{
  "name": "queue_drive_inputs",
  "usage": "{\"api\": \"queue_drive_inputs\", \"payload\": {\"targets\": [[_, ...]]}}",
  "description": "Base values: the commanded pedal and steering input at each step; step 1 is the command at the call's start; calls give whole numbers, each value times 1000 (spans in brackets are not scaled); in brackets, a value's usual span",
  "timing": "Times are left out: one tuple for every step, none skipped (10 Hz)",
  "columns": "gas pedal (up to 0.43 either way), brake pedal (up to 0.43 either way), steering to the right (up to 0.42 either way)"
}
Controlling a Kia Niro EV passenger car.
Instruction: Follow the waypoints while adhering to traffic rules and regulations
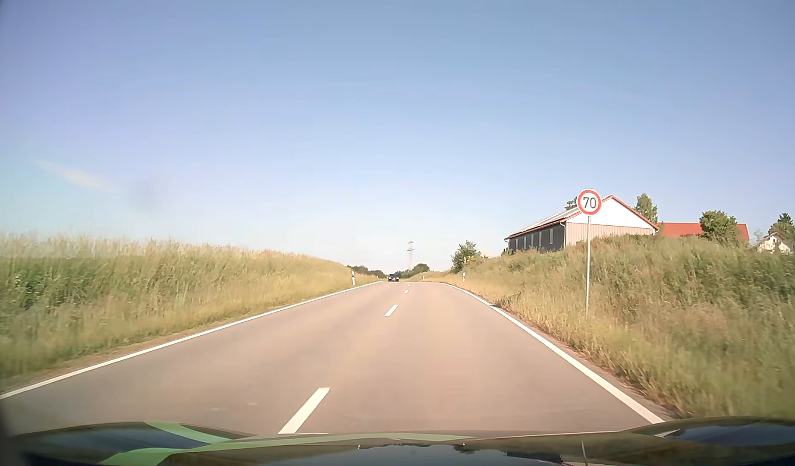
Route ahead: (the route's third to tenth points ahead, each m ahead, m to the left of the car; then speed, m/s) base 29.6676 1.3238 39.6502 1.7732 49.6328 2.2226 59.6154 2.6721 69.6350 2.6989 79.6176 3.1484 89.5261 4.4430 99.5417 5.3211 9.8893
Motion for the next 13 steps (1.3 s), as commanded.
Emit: {"api": "queue_drive_inputs", "payload": {"targets": [[79,0,6],[130,0,8],[177,0,9],[220,0,12],[268,0,12],[280,0,12],[319,0,12],[331,0,12],[339,0,12],[339,0,12],[339,0,10],[339,0,6],[339,0,5]]}}
